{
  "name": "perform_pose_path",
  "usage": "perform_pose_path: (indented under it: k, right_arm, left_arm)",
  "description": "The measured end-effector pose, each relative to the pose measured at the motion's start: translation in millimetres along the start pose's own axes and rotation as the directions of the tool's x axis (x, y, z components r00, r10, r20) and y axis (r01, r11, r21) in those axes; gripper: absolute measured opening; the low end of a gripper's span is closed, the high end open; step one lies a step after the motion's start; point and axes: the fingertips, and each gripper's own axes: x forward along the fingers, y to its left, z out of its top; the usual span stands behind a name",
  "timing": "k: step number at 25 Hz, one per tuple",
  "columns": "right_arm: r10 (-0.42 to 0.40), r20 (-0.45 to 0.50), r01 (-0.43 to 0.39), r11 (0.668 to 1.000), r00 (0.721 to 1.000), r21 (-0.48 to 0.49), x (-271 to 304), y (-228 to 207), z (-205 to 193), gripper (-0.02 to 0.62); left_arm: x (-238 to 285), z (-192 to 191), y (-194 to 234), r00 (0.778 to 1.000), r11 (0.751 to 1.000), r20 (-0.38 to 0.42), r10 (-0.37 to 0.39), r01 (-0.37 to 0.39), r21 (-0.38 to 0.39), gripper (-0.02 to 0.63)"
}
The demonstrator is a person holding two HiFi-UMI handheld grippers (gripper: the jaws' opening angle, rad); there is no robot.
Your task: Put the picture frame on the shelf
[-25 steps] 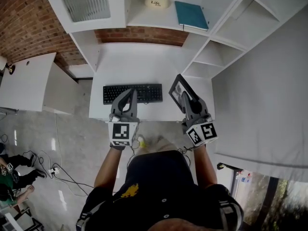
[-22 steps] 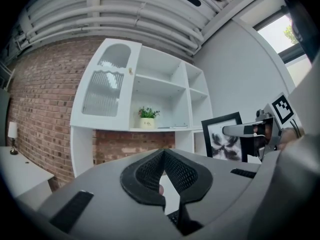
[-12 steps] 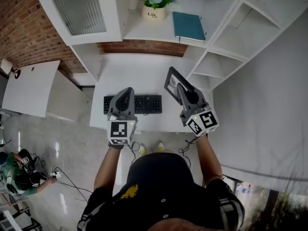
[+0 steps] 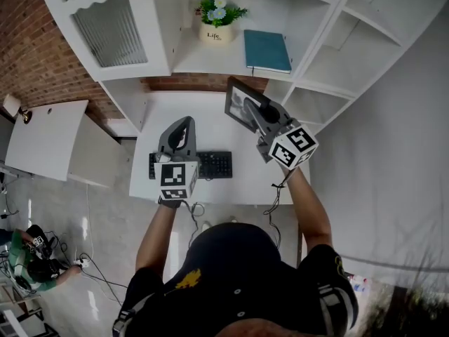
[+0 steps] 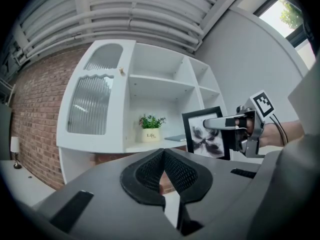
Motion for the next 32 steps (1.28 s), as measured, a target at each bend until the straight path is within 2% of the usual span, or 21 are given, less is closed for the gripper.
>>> perform_pose_path:
  k: [7, 13, 19, 23, 32]
  right_arm:
    - [0.085, 0.007, -0.085, 0.996, 0.996, 0.007, 34.0, -17.4, 19.4, 0.014]
    - [0.144, 0.007, -0.144, 0.989, 0.990, -0.040, 57.1, -21.0, 38.2, 0.015]
    - [0.193, 0.016, -0.193, 0.981, 0.981, -0.001, 81.8, -38.4, 51.8, 0.015]
    - [0.210, 0.010, -0.210, 0.978, 0.978, -0.011, 93.4, -48.7, 54.5, 0.015]
    - [0.291, 0.033, -0.291, 0.956, 0.956, 0.021, 126.4, -64.5, 67.2, 0.015]
  left_arm:
    - [18.3, 16.4, 6.0, 0.999, 1.000, 0.028, 0.017, -0.018, 0.019, 0.018]
    - [27.6, 22.8, 4.6, 0.999, 1.000, 0.031, 0.013, -0.014, 0.025, 0.018]
    - [31.0, 22.1, 0.9, 1.000, 1.000, 0.019, 0.000, 0.000, 0.024, 0.018]
    - [31.4, 18.5, 2.6, 1.000, 1.000, 0.012, 0.002, -0.002, 0.028, 0.018]
    - [34.3, 19.0, 6.3, 1.000, 0.999, 0.008, -0.003, 0.003, 0.044, 0.018]
